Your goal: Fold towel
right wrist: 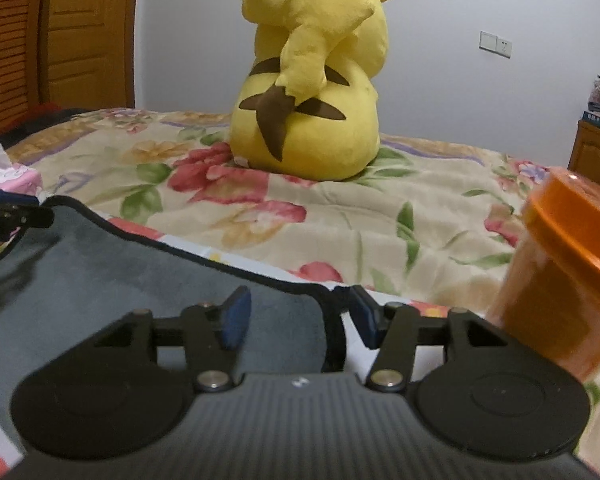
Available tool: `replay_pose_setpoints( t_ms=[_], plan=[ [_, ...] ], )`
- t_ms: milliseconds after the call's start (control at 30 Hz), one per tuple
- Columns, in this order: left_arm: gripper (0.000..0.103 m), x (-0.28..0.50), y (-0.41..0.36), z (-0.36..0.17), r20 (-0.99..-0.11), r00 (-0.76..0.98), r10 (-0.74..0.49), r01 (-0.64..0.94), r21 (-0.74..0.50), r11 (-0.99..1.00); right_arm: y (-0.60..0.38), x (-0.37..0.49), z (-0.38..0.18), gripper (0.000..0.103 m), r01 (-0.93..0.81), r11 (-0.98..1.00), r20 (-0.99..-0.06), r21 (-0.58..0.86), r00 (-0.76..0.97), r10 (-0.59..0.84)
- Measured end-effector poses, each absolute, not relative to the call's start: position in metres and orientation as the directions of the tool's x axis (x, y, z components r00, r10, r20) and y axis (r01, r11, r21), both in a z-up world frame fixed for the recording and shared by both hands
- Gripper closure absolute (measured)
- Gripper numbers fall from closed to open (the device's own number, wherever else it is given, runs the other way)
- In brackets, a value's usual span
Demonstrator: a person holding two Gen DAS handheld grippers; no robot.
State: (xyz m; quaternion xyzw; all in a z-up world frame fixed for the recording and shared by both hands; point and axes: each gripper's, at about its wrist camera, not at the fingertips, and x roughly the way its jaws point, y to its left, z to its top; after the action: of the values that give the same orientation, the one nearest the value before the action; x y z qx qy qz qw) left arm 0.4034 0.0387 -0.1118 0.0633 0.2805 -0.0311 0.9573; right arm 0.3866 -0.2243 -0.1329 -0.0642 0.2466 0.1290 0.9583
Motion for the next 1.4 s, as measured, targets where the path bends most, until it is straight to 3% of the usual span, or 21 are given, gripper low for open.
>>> replay_pose_setpoints(
  t_ms=[167,767,900,1067,1200,1267,1400],
  plan=[
    [0.047,0.383,0.037,-0.104,-0.549,0.835,-0.036,0.097,0.083,0.992,-0.228,0.363,-0.126,0.048,-0.273,0.962,-0.500,-0.002,0.834,0.235],
    [0.036,0.292,0.031,-0.059,-0.570,0.820,-0.054,0.148,0.121,0.982,-0.237,0.260,-0.065,0.048,-0.280,0.959,-0.471,0.034,0.842,0.263],
    [0.029,0.278,0.029,-0.049,-0.564,0.824,-0.060,0.152,0.118,0.981,-0.239,0.248,-0.057,0.048,-0.279,0.959,-0.464,0.036,0.846,0.264],
    [0.013,0.261,0.027,-0.042,-0.551,0.833,-0.061,0.150,0.119,0.981,-0.236,0.236,-0.052,0.047,-0.283,0.959,-0.461,0.036,0.846,0.267],
    [0.008,0.250,0.026,-0.037,-0.546,0.836,-0.065,0.148,0.108,0.983,-0.236,0.227,-0.050,0.034,-0.272,0.961,-0.457,0.045,0.850,0.262],
    [0.004,0.245,0.026,-0.034,-0.544,0.836,-0.071,0.148,0.099,0.984,-0.235,0.222,-0.049,0.018,-0.268,0.962,-0.455,0.048,0.852,0.260],
    [0.000,0.232,0.023,-0.029,-0.532,0.842,-0.085,0.162,0.100,0.982,-0.235,0.212,-0.047,0.006,-0.262,0.964,-0.449,0.042,0.857,0.253]
  ],
)
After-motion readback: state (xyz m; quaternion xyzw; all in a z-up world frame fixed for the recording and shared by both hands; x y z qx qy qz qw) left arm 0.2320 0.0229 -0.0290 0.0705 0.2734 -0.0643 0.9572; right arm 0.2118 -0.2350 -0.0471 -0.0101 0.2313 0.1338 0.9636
